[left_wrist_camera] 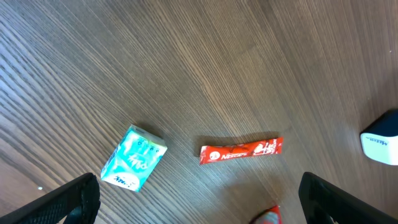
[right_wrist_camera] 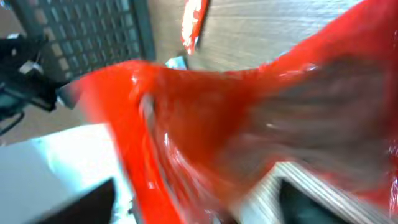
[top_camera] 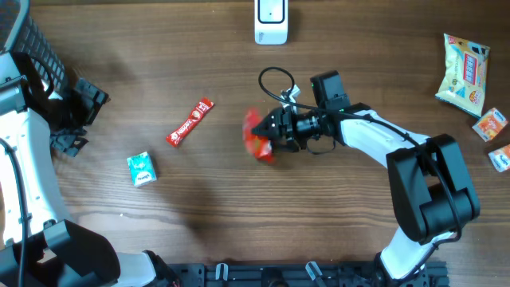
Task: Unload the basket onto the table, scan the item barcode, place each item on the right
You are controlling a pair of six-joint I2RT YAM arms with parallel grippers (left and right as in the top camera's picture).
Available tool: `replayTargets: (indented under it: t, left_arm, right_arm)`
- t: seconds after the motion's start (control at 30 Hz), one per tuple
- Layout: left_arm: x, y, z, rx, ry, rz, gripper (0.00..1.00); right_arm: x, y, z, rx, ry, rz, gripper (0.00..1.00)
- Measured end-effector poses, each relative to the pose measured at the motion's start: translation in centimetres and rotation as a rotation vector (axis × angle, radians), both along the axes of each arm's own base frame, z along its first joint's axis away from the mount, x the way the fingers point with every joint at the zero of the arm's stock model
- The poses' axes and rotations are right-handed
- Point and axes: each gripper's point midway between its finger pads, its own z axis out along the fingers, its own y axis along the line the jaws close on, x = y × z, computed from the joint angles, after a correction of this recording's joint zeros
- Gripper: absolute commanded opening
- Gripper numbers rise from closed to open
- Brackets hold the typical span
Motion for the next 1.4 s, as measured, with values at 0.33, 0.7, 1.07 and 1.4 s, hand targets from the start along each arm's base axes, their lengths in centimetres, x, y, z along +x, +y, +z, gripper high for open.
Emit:
replayTargets:
  t: [0.33,0.7,1.07,1.4]
  left_arm:
    - [0.0,0.0,0.0,0.0,0.0,0.0,1.0]
    - [0.0,0.0,0.0,0.0,0.0,0.0,1.0]
    - [0.0,0.0,0.0,0.0,0.0,0.0,1.0]
    - [0.0,0.0,0.0,0.0,0.0,0.0,1.0]
  right_arm:
    - [1.0,-6.4,-3.2,-0.215,0.151,-0.17,0.99]
    - [2.5,-8.3,2.9,-0.459,-0.216,-0.086,1.0]
    - [1.2,-4.9,1.8,-0.446,-0.301,0.022,0.99]
    - [5.3,-10.6,1.7,-0.494,-0.272,-0.184,1.0]
